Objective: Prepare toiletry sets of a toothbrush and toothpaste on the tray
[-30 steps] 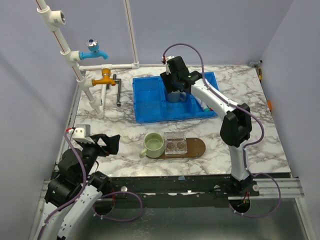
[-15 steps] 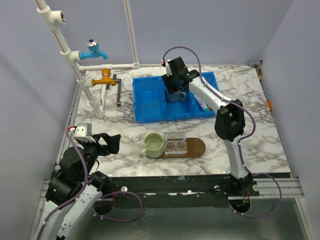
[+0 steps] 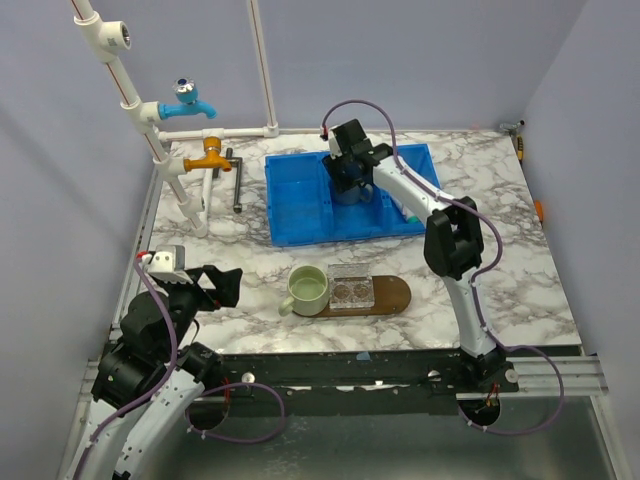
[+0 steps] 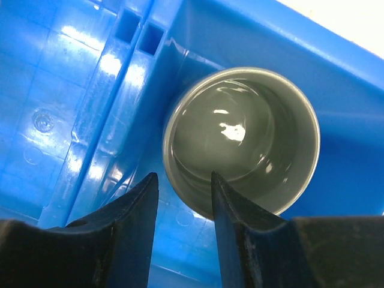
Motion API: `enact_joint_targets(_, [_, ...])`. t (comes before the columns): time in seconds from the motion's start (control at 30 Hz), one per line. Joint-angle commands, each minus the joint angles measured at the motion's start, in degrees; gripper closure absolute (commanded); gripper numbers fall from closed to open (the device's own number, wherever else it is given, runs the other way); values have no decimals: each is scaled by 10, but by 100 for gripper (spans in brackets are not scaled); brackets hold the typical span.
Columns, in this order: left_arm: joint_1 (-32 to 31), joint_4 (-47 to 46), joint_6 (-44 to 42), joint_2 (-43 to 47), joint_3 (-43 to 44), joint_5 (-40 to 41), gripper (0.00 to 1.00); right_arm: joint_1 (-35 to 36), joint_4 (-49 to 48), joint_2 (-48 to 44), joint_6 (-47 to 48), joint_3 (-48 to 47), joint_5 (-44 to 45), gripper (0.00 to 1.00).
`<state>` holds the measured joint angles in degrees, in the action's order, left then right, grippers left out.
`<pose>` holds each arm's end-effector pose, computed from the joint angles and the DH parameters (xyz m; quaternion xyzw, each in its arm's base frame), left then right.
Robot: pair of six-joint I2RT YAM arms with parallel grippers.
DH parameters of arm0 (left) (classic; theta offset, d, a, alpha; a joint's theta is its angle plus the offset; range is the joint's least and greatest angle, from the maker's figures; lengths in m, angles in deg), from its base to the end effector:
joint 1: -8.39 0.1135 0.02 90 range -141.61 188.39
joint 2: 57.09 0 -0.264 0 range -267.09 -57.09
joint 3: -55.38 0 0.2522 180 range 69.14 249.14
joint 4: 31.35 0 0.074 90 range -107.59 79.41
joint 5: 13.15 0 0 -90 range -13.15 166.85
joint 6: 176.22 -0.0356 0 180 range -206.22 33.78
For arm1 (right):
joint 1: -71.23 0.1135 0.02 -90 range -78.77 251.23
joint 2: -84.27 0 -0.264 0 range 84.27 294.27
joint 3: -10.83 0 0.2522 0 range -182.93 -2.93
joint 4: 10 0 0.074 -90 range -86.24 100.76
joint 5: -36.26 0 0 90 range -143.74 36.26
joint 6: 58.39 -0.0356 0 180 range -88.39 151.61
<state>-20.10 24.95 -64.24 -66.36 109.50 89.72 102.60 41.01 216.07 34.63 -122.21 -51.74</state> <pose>0.0431 -0.0144 0.3123 -0.0272 0.7720 -0.1897 0.6060 0.4437 0.2690 0.2321 -0.2718 0.8987 0.0683 0.3374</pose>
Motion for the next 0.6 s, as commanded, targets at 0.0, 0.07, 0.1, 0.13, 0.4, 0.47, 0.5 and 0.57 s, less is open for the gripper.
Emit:
enact_joint_targets(0.0, [4,-2,-2,-5,-4,0,1,-3,17,20,-1,-26,-15,60])
enact_joint_targets(0.07, [4,-2,-2,-6,-3,0,1,-3,23,22,-4,-31,-16,63])
enact_joint_targets(0.1, [4,-2,-2,-6,-3,0,1,-3,24,22,-6,-31,-16,64])
enact_joint_targets(0.13, [5,-2,-2,-6,-3,0,1,-3,24,22,-8,-31,-16,64])
enact_joint_targets(0.4, [5,-2,-2,-8,-3,1,1,-3,34,33,-15,-36,-15,64])
enact_joint_targets(0.47, [5,-2,-2,-7,-4,1,1,-3,36,38,-17,-35,-16,64])
enact_joint_targets(0.5, [5,-2,-2,-7,-3,1,1,-3,36,39,-18,-33,-16,66])
enact_joint_targets(0.57, [6,-2,-2,-7,-4,1,1,-3,36,39,-21,-31,-16,70])
